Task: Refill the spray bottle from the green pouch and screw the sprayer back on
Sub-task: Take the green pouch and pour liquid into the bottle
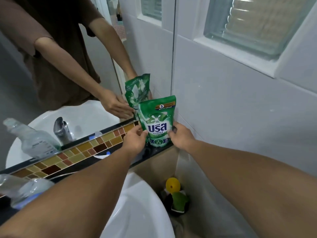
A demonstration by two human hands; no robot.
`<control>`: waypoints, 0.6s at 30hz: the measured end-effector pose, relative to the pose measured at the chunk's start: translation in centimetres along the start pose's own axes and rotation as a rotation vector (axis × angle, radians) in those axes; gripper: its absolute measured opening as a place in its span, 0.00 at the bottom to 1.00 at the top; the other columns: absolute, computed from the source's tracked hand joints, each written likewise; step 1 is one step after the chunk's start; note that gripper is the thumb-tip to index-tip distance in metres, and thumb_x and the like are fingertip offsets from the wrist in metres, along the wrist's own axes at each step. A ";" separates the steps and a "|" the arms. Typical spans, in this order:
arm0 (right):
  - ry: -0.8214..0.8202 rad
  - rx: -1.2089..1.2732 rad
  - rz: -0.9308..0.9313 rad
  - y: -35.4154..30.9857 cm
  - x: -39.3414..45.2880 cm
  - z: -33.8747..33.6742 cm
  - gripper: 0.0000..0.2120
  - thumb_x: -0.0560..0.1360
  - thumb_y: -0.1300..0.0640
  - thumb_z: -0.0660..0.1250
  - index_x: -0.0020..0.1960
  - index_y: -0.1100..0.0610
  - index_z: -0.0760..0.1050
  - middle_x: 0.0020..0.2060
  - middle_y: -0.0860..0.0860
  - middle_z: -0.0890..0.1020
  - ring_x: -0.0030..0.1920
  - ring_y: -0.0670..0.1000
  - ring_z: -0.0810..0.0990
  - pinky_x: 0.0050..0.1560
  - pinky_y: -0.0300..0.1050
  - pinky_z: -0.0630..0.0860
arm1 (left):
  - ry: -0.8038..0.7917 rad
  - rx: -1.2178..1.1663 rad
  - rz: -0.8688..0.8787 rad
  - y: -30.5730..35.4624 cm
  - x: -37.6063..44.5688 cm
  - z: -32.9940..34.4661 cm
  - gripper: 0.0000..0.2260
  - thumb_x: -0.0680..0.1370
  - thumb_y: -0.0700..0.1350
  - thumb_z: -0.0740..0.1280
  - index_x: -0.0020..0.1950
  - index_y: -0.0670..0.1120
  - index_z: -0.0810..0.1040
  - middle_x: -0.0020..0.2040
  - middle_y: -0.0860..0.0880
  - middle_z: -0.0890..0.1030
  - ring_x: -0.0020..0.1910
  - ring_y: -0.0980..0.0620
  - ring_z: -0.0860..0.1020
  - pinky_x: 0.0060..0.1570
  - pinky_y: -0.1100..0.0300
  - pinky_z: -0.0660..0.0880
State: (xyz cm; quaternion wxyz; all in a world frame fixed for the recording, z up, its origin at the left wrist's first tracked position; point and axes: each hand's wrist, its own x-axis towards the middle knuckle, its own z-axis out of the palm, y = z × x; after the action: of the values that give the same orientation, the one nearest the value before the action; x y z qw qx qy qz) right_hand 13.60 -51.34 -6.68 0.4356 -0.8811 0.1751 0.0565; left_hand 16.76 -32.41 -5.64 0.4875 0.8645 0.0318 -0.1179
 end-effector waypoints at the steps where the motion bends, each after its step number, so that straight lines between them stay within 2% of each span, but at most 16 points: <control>1: 0.006 0.023 -0.003 -0.2 -0.1 0.1 0.19 0.85 0.50 0.63 0.75 0.47 0.71 0.61 0.50 0.84 0.60 0.55 0.82 0.62 0.51 0.77 | 0.008 -0.028 -0.007 -0.2 0.0 -0.2 0.18 0.83 0.48 0.69 0.73 0.45 0.78 0.65 0.46 0.83 0.62 0.46 0.81 0.68 0.48 0.76; 4: 0.003 0.082 -0.038 -1.1 -0.6 0.6 0.16 0.85 0.50 0.62 0.72 0.51 0.74 0.55 0.48 0.85 0.57 0.53 0.83 0.61 0.52 0.79 | 0.048 -0.040 -0.024 -0.5 -0.6 -1.5 0.16 0.83 0.49 0.69 0.68 0.44 0.82 0.63 0.47 0.84 0.59 0.47 0.81 0.66 0.52 0.76; 7: 0.009 0.058 -0.085 -2.8 -1.3 1.2 0.14 0.85 0.49 0.62 0.68 0.49 0.76 0.49 0.41 0.83 0.54 0.52 0.83 0.60 0.58 0.79 | 0.049 -0.063 -0.045 -0.6 -1.2 -3.2 0.12 0.82 0.48 0.70 0.63 0.44 0.81 0.60 0.47 0.85 0.55 0.49 0.82 0.62 0.52 0.78; 9: 0.009 0.044 -0.135 -4.1 -2.0 1.8 0.11 0.85 0.49 0.62 0.66 0.48 0.76 0.47 0.40 0.82 0.53 0.51 0.83 0.60 0.59 0.80 | 0.047 -0.085 -0.057 -0.8 -1.9 -4.5 0.09 0.82 0.46 0.70 0.62 0.46 0.79 0.56 0.48 0.85 0.49 0.54 0.82 0.54 0.58 0.78; 11: -0.005 0.062 -0.195 -5.6 -3.0 2.5 0.08 0.86 0.50 0.62 0.63 0.47 0.77 0.49 0.43 0.83 0.53 0.51 0.83 0.60 0.57 0.80 | 0.059 -0.078 -0.075 -0.9 -3.3 -6.0 0.06 0.82 0.46 0.70 0.57 0.49 0.75 0.49 0.54 0.83 0.44 0.59 0.79 0.44 0.66 0.74; 15: -0.078 0.070 -0.282 -8.4 -5.5 4.3 0.14 0.85 0.54 0.64 0.70 0.54 0.76 0.56 0.48 0.83 0.55 0.51 0.82 0.59 0.51 0.80 | 0.102 -0.122 -0.144 -2.0 -6.2 -9.2 0.12 0.80 0.51 0.71 0.59 0.50 0.73 0.50 0.53 0.79 0.49 0.51 0.78 0.53 0.58 0.71; 18: -0.135 0.020 -0.373 -10.5 -7.1 5.5 0.10 0.85 0.56 0.63 0.65 0.54 0.78 0.54 0.51 0.84 0.53 0.52 0.84 0.55 0.53 0.82 | 0.162 -0.252 -0.203 -2.8 -8.1 -11.6 0.16 0.79 0.52 0.72 0.61 0.48 0.72 0.54 0.50 0.81 0.53 0.49 0.79 0.54 0.57 0.70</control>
State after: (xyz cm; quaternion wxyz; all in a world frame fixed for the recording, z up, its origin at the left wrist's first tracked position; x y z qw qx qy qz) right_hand 11.07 -39.28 -0.41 0.4580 -0.8882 -0.0204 0.0320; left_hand 10.44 -20.61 -0.38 0.5734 0.7956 0.1727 -0.0917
